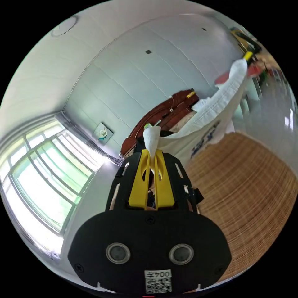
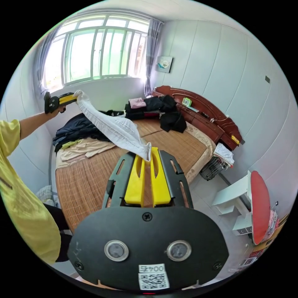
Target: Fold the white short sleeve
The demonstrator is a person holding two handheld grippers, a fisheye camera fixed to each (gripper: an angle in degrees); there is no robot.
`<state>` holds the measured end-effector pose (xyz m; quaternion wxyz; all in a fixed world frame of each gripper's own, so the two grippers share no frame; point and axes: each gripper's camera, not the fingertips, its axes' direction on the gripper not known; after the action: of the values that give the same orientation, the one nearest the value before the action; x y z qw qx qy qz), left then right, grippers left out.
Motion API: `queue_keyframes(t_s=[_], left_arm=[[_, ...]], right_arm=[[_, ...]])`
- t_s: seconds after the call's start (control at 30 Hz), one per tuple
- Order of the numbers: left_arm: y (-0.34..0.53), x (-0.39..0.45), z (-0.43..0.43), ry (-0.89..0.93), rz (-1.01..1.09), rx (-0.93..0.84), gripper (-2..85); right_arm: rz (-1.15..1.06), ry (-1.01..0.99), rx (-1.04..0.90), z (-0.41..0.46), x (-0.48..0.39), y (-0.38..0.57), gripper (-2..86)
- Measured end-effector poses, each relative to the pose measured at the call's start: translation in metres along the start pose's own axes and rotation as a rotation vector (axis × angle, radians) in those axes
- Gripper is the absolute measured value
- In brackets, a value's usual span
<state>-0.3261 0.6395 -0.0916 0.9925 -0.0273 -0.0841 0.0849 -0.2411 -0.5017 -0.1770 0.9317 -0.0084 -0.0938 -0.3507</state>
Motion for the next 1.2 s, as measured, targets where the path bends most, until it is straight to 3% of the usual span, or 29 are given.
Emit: queue_keyframes(t_s=[0.13, 0.47, 0.8, 1.2], left_arm=[[0.074, 0.086, 0.022, -0.013, 0.248, -0.059, 2.6], [0.262, 0.227, 0.053, 0.335, 0.595, -0.249, 2.7], [0.359, 0.191, -0.017, 0.465, 0.62, -0.306, 3.1], [0.402, 0.136, -0.076, 0.531, 0.724, -0.395, 3.6]], right_arm=[[-0.006, 0.003, -0.146, 0.083, -0.054, 0.051, 1.3], [0.04, -0.045, -0.542, 0.265, -0.185, 0.166, 1.7], [0.136, -0.152, -0.653, 0.282, -0.263, 0.2, 1.9], [0.168, -0.255, -0.706, 0.259, -0.329, 0.198, 3.2]])
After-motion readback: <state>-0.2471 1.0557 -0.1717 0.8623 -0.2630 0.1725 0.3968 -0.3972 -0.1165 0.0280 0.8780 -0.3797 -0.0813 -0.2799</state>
